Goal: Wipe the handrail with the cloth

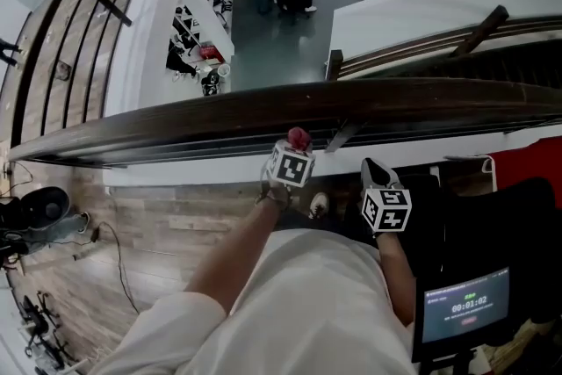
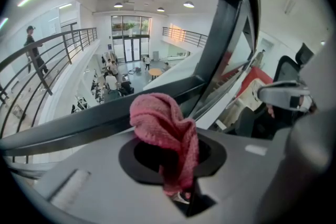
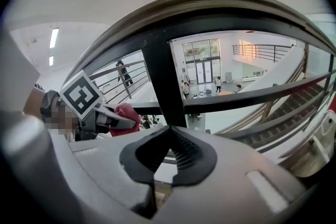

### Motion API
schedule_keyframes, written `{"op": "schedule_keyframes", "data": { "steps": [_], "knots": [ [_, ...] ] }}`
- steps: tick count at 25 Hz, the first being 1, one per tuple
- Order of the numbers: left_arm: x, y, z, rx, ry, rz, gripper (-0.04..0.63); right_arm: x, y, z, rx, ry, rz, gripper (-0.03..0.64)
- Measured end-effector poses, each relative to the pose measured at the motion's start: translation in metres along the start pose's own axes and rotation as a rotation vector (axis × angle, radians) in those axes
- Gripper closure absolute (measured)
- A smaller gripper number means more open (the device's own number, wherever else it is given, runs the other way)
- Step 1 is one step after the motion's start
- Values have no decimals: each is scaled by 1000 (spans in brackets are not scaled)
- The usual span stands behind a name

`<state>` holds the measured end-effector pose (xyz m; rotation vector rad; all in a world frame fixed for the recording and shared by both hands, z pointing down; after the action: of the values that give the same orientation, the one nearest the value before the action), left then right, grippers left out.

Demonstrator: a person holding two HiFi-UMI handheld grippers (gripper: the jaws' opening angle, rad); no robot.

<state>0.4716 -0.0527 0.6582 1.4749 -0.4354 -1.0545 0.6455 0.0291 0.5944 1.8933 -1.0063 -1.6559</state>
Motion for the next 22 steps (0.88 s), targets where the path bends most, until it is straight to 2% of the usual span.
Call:
{"op": "schedule_keyframes", "data": {
  "steps": [8, 12, 16, 19, 22],
  "knots": [
    [15, 5, -27, -39, 52, -1, 505, -7, -1, -5, -3, 19, 11, 614],
    [27, 8, -51, -126, 74, -54, 505, -8, 0, -3, 9, 5, 14, 614],
    [30, 11, -60, -122, 92, -52, 504, -14, -3, -6, 3, 11, 24, 614],
    [41, 9, -82, -181, 130, -85, 504, -16, -5, -6, 2, 5, 35, 614],
    [45, 8, -97, -200, 151, -60, 503, -17, -6, -9, 0, 5, 40, 614]
  ]
}}
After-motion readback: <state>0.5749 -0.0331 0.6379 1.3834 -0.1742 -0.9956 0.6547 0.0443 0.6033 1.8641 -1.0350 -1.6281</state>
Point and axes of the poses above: the fingertips, and each gripper's own axes: y forward along the fingers, z to its left, x out of its top, the point moved 3 cm from there along -y, backward along the fingers, and after that the axes turned 11 degrees about z, right-handed, at the moved point
